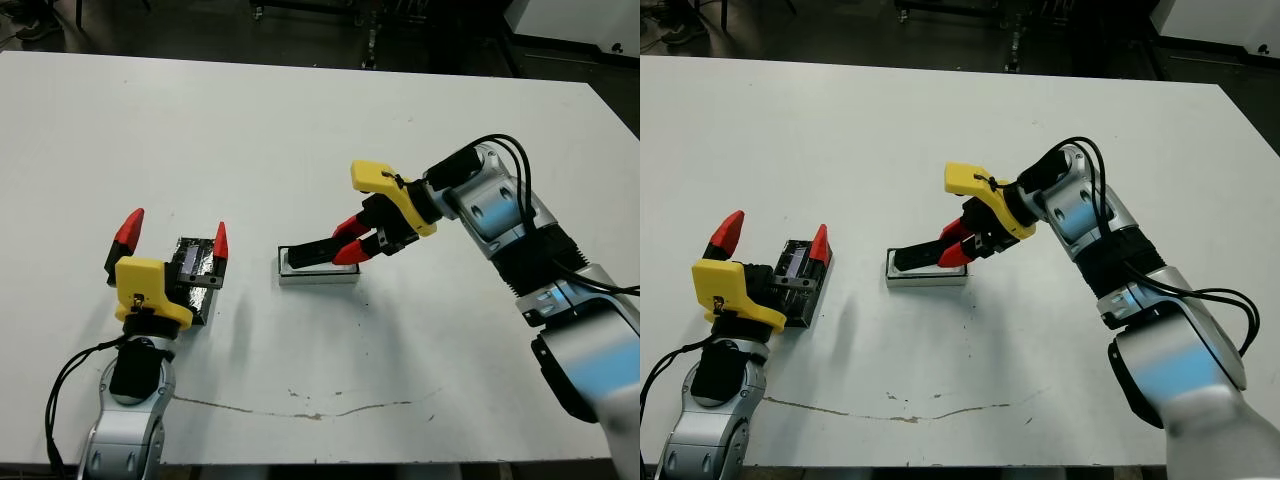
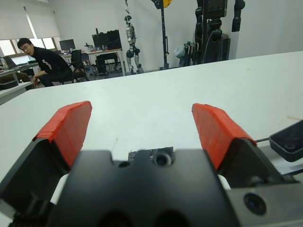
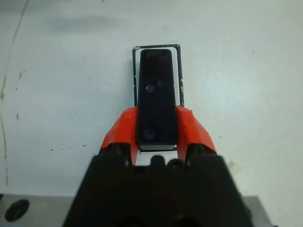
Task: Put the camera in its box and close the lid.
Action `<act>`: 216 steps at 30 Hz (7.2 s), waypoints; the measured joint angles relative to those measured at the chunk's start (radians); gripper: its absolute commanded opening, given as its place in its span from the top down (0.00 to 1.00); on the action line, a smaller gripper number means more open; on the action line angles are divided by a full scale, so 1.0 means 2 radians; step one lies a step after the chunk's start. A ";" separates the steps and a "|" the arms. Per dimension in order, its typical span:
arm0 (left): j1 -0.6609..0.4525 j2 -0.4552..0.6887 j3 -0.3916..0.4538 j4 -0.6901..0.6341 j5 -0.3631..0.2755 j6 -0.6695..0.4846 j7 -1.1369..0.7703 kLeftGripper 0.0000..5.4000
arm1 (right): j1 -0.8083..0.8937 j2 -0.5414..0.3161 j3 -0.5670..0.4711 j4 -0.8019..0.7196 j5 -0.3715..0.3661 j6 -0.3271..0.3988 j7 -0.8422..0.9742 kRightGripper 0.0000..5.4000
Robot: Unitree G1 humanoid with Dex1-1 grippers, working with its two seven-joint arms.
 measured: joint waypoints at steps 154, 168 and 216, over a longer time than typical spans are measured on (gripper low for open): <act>-0.013 0.065 -0.003 -0.111 0.026 0.268 -0.047 0.00 | 0.499 0.126 -0.282 -0.464 0.097 -0.049 -0.609 1.00; -0.026 0.056 -0.006 -0.071 0.022 0.261 -0.035 0.00 | 0.505 0.126 -0.277 -0.462 0.101 -0.054 -0.610 1.00; -0.061 0.054 0.045 -0.079 -0.076 0.397 -0.082 0.00 | 0.512 0.127 -0.261 -0.463 0.108 -0.057 -0.610 1.00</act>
